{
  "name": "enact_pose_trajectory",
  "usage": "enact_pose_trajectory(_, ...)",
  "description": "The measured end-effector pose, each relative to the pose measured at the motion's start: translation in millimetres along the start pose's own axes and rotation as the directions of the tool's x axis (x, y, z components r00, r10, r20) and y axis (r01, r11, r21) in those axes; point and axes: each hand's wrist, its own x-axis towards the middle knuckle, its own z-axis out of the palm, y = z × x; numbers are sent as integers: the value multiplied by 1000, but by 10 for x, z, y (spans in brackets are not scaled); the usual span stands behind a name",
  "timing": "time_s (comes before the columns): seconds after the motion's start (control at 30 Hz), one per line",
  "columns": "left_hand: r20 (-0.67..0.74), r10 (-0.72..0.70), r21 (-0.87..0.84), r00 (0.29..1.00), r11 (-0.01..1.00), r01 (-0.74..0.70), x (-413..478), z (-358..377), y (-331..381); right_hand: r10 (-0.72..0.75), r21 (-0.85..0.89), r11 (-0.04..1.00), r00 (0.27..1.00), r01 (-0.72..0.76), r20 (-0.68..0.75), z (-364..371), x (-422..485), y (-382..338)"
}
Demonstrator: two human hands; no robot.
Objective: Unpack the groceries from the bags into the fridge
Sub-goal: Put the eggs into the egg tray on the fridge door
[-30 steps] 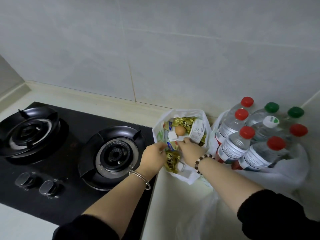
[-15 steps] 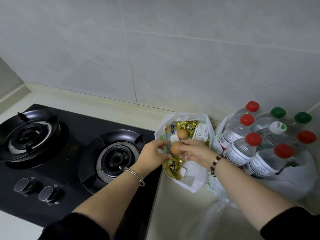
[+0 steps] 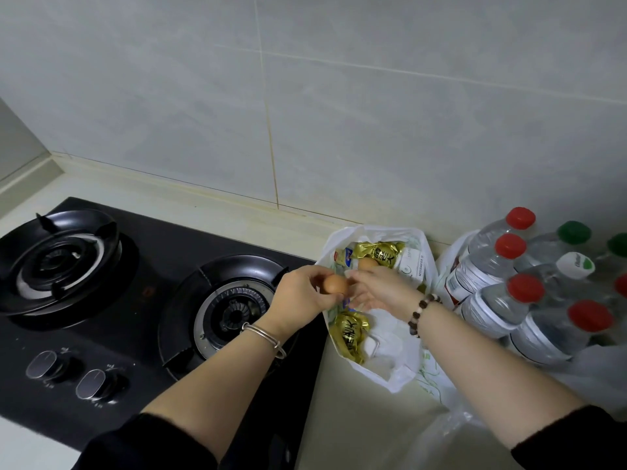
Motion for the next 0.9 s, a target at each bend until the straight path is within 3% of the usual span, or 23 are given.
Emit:
enact_pose_trajectory(0.03,-10,-10,2,1000,1000,10,7,-20,-23,-89,-246,968,988,57,-124,1,61,-29)
enact_pose_trajectory(0.07,-19,-15,3,1000,1000,15,12,-38,-40,-210,-486,869,958,91,-195,-7,116,-51)
enact_pose_trajectory(0.1,-29,-19,-3,999,1000,19,20,-53,-56,-300,-668,738,932,93,-202,-14,159,-68)
enact_pose_trajectory(0.17,-46,-40,-48,998,998,38,33,-70,-83,-346,-881,470,929,53,-129,-9,248,-81)
enact_pose_trajectory(0.27,-52,-80,-142,995,987,72,59,-80,-127,-279,-984,165,955,-60,-105,35,356,-95)
enact_pose_trajectory(0.43,-28,-107,-186,994,978,100,40,-119,-160,-289,-991,52,948,-121,-130,90,493,-71)
enact_pose_trajectory(0.57,-3,-117,-210,993,971,113,-6,-138,-163,-297,-995,58,950,-83,-97,96,456,-53)
enact_pose_trajectory(0.7,5,-147,-248,989,958,144,-46,-159,-163,-416,-989,138,904,-46,-100,103,259,-52)
enact_pose_trajectory(0.73,3,-156,-267,988,952,151,-62,-169,-154,-442,-980,197,891,-16,-103,100,202,-41)
enact_pose_trajectory(0.8,5,-175,-321,985,932,167,-99,-192,-127,-440,-909,414,885,52,-150,75,77,-22)
enact_pose_trajectory(0.9,24,-217,-453,976,868,205,-193,-250,-47,-342,-610,781,909,133,-239,24,-103,-41)
